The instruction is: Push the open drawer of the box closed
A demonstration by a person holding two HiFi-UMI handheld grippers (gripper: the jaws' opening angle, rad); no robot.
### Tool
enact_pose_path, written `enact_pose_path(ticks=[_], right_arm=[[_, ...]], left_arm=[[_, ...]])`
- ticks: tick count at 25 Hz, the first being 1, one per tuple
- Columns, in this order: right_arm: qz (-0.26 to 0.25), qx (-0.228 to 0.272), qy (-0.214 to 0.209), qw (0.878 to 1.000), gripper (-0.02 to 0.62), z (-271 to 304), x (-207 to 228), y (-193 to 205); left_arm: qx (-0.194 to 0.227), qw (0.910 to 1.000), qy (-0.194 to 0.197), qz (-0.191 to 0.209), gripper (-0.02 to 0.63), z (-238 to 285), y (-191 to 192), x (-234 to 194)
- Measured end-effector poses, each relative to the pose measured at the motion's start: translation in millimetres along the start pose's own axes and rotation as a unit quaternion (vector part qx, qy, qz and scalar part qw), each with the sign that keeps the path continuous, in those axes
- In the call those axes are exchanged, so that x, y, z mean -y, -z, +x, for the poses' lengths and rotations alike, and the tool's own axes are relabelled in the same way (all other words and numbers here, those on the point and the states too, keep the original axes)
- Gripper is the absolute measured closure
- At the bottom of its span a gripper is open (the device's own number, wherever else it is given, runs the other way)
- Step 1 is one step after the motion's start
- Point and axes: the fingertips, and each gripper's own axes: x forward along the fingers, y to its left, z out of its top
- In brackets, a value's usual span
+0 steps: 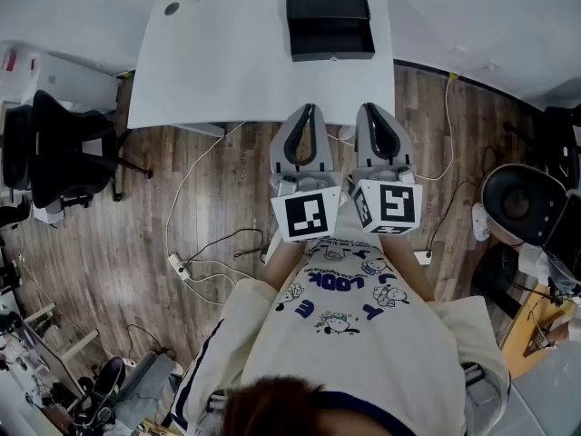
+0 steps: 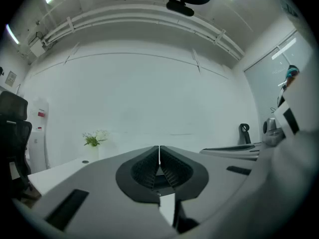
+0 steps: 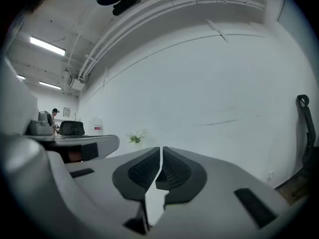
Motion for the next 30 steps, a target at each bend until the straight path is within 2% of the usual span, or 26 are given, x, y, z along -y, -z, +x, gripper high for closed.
enact_pose_path(ticks=[16,25,30], right_arm=[[-0.007,0.001,-0.018,1.0,0.557,13,4,-2],[-0.001,-0.031,-0.027,0.999,0.555,17,19,18],[0.012,-0.047,-0.033,0.998,0.555,22,25,29]], left_arm=[[-0.006,0.9999,-0.013,0.005,0.588,15,4,0],[-0.019,0.9989,-0.043,0.0,0.588,21,21,3],[-0.03,0.9985,-0.046,-0.006,0.588,28,27,5]])
